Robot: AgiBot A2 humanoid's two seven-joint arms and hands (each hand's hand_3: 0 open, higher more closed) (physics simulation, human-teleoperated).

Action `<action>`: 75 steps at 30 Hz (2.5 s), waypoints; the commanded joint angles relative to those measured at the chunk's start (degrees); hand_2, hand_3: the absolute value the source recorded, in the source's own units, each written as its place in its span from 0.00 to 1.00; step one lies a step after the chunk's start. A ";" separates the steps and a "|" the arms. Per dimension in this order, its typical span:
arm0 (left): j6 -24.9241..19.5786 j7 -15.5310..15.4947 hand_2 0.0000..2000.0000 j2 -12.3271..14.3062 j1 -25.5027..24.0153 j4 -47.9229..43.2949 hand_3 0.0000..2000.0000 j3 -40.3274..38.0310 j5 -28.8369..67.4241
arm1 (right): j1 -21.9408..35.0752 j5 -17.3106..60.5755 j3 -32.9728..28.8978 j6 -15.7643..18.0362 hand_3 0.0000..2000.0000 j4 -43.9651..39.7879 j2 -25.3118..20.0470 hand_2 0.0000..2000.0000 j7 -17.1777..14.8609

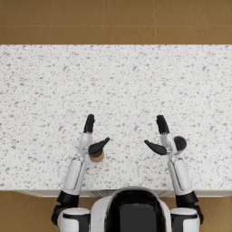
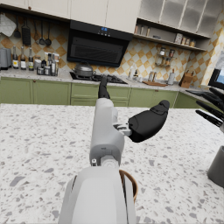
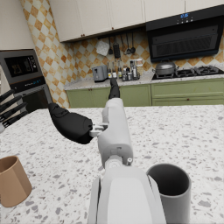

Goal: Pick up two cups and pour the berry on the right into the cup on the left

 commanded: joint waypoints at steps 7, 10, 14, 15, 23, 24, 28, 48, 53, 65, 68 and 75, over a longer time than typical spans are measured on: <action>-1.38 -1.37 0.00 -4.16 -11.55 -4.80 0.00 -5.33 11.17 | -10.69 9.37 -14.76 -1.36 0.00 4.89 1.32 0.00 1.38; -1.47 -1.47 0.00 -5.01 -14.60 -5.07 0.00 -5.88 12.65 | -13.31 10.85 -16.58 -1.46 0.00 4.02 1.01 0.00 1.47; -1.51 -1.51 0.00 -6.34 -19.08 -6.95 0.00 -5.81 13.29 | -15.22 11.48 -18.36 -1.50 0.00 3.26 0.42 0.00 1.51; -1.52 -1.51 0.00 -6.49 -19.70 -6.83 0.00 -5.66 13.35 | -15.53 11.55 -18.92 -1.50 0.00 3.17 0.26 0.00 1.52; -1.53 -1.52 0.00 -6.03 -21.36 -3.55 0.00 -5.76 13.51 | -19.36 17.47 -24.02 -1.51 0.00 1.22 -1.33 0.00 1.53; -1.53 -1.52 0.00 -5.98 -21.58 -3.60 0.00 -5.56 13.51 | -19.92 18.14 -24.67 -1.51 0.00 0.64 -1.56 0.00 1.53; -1.53 -1.52 0.00 -5.60 -22.01 -2.94 0.00 -4.77 13.51 | -21.39 19.37 -24.70 -1.51 0.00 0.14 -2.32 0.00 1.53; -1.53 -1.52 0.00 -1.44 -19.09 6.44 0.00 -2.27 13.50 | -16.78 19.81 -20.07 -1.51 0.00 -13.53 -4.00 0.00 1.53; -1.63 -1.53 0.00 -0.30 -18.07 8.51 0.00 -2.05 13.49 | -15.28 19.80 -19.63 -1.06 0.00 -17.35 -4.49 0.00 1.57; -2.45 -1.65 0.00 1.89 -16.46 11.70 0.00 -2.53 13.47 | -13.18 19.79 -19.23 -0.42 0.00 -20.19 -5.58 0.00 1.77; -3.38 -1.64 1.00 2.00 -17.09 8.70 0.33 -2.91 13.47 | -13.73 19.81 -19.52 1.43 0.33 -18.97 -5.77 1.00 1.65; -3.20 -1.69 1.00 3.78 -15.34 -0.30 0.64 -2.05 13.50 | -14.35 19.82 -18.41 5.79 0.64 -10.62 -6.41 1.00 1.96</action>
